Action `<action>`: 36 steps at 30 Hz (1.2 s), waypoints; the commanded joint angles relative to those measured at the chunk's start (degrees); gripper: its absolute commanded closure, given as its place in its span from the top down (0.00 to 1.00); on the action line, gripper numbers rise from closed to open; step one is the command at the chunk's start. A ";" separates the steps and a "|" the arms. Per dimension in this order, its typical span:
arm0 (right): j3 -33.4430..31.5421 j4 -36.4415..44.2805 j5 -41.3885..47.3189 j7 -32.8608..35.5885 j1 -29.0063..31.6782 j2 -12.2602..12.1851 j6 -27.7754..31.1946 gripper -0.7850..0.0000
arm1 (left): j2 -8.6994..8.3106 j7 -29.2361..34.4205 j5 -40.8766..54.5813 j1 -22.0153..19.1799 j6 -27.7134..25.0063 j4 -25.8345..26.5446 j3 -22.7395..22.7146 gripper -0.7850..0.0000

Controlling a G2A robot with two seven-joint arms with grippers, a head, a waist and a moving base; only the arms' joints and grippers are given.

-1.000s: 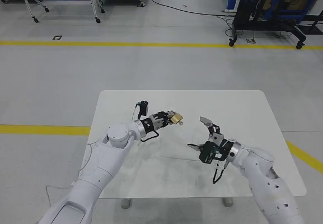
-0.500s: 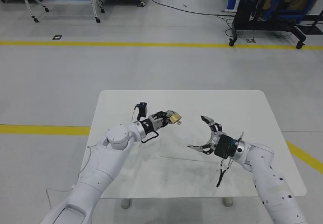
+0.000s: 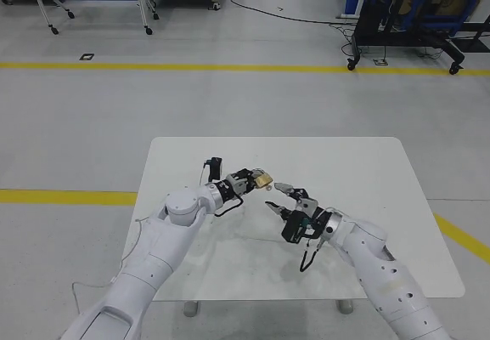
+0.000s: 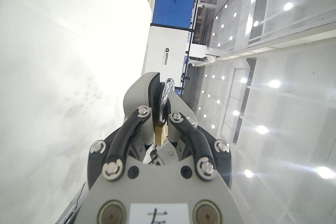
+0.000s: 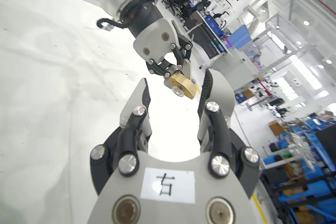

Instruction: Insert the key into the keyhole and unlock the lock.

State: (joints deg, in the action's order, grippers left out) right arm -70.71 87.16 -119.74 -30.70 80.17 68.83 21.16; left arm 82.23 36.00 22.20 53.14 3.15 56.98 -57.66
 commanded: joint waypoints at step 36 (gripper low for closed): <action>4.70 -0.64 -2.89 12.11 -0.83 0.42 -8.86 0.00 | 0.32 1.49 -1.80 -0.52 -0.16 -0.61 0.46 0.00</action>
State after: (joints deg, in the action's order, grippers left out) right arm -65.96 86.58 -123.11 -18.57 79.34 69.23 12.32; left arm 82.57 37.41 20.46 52.60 3.10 56.31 -57.18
